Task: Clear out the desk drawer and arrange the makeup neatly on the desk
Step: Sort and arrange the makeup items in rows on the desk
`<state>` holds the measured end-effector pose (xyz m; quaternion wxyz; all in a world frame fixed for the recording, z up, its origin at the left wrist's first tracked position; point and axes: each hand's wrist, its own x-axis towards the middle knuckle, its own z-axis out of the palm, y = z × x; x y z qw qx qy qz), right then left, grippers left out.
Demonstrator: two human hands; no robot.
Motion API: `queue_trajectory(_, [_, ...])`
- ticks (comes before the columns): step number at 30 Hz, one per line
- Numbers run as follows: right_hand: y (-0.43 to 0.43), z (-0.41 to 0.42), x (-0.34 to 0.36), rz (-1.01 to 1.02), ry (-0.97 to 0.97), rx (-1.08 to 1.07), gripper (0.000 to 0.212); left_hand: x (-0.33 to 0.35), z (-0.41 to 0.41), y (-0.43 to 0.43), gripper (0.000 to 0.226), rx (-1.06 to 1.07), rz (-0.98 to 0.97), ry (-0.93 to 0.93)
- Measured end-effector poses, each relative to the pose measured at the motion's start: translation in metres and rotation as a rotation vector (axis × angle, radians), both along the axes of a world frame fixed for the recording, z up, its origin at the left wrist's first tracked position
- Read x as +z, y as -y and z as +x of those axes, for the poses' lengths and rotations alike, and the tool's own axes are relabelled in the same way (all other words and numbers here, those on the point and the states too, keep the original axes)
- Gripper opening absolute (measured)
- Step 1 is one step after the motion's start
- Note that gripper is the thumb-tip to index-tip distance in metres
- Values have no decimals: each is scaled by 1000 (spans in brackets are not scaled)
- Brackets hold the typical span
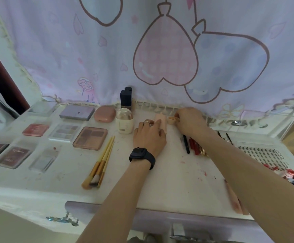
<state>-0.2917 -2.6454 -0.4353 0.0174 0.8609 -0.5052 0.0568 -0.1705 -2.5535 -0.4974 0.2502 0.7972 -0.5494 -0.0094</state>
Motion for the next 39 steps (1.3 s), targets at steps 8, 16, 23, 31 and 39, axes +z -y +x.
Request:
queue_trajectory(8, [2, 3, -4, 6, 11, -3, 16, 2, -1, -2, 46, 0, -7, 0])
queue_trajectory(16, [-19, -12, 4, -8, 140, 51, 7, 3, -1, -4, 42, -25, -18, -43])
queue_trajectory(23, [-97, -46, 15, 43, 299, 50, 37, 10, -1, -42, 41, -95, -67, -76])
queue_trajectory(31, [-186, -74, -39, 98, 359, 60, 38, 24, 13, -119, 32, -87, -183, -42])
queue_trajectory(39, [-209, -82, -71, -22, 314, 128, 60, 43, 37, -134, 38, 102, -294, -134])
